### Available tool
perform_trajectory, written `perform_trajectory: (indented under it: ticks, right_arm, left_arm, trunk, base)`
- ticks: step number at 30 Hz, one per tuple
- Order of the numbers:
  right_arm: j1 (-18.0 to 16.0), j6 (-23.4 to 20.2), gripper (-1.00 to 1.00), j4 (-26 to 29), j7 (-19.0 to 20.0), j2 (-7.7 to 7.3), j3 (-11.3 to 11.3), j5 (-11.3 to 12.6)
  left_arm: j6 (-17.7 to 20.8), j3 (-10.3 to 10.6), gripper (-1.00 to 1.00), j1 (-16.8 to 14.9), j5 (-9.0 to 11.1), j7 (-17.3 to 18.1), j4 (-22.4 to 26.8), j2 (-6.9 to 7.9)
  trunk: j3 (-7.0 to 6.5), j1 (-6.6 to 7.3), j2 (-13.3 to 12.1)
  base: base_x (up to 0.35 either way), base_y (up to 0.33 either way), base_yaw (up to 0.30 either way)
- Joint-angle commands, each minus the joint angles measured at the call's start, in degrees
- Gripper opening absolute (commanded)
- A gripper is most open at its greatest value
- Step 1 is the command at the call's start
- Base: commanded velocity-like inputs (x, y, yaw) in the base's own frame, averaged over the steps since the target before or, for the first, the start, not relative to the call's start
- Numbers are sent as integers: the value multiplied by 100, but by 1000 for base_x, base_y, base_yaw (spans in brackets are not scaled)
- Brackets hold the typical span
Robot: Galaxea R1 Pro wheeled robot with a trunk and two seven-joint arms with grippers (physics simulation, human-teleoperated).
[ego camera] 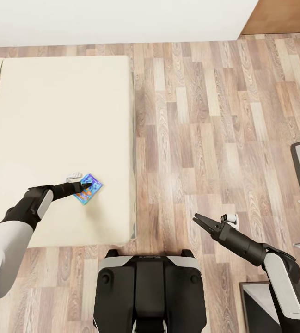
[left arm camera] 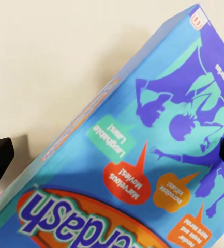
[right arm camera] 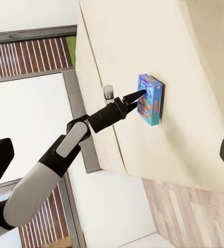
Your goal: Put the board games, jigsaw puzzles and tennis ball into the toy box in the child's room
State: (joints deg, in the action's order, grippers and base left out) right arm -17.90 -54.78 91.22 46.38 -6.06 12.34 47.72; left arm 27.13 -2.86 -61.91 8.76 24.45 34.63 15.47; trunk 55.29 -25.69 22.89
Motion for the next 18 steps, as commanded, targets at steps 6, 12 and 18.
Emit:
perform_trajectory:
  ticks: [6,12,18]
  right_arm:
    - [-2,-24,100,1,20,0,5,-8]
    - [-2,-24,100,0,20,0,5,-10]
    - [-2,-24,100,1,20,0,5,-14]
  left_arm:
    - [11,-40,100,3,-68,-1,-229,-281]
    - [11,-40,100,3,-61,-1,-230,-280]
    - [11,-40,100,3,-59,-1,-229,-274]
  trunk:
    - [6,-9,4]
    - [6,-9,4]
    - [6,-9,4]
  base:
    - [0,-174,0]
    - [0,-63,0]
    - [0,-9,0]
